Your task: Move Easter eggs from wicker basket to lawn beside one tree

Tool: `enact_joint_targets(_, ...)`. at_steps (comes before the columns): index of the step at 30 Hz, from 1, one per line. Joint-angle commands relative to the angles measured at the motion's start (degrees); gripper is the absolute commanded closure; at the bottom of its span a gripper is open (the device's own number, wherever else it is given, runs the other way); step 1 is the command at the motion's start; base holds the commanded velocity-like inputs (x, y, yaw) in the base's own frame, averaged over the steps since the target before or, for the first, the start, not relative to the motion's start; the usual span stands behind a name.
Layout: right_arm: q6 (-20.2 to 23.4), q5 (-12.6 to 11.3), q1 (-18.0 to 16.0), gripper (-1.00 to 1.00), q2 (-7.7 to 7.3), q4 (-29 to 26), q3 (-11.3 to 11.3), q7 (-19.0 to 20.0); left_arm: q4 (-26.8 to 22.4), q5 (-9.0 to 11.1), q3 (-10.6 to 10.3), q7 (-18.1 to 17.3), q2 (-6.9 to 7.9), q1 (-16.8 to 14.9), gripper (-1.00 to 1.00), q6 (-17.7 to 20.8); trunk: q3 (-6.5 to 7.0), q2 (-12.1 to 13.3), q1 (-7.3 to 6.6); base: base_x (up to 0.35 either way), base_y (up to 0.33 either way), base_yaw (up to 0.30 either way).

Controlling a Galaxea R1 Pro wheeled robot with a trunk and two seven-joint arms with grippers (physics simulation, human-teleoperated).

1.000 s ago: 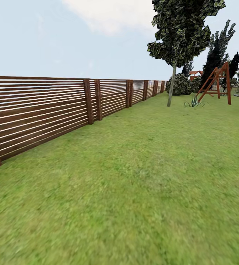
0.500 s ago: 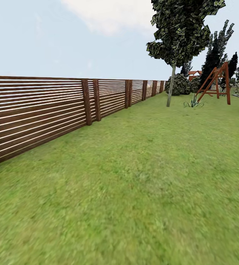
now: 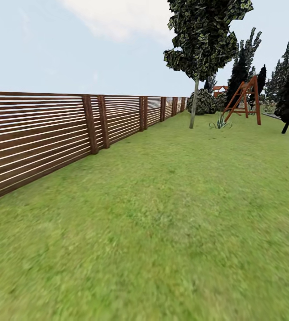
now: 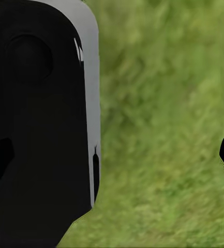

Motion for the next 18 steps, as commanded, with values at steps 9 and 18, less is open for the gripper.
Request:
enact_joint_targets(9, 0.03, -0.05, -0.07, -1.00, 0.00, 0.10, -0.01, -0.08, -0.11, 0.02, 0.03, -0.03, 0.01, 0.03, -1.00, 0.08, -0.05, -0.02, 0.03, 0.343, 0.000, -0.001)
enact_joint_targets(18, 0.03, 0.03, -0.07, -1.00, 0.00, 0.10, 0.07, -0.08, -0.12, 0.02, 0.03, -0.03, 0.01, 0.03, -1.00, 0.07, -0.05, -0.02, 0.03, 0.343, 0.000, 0.000)
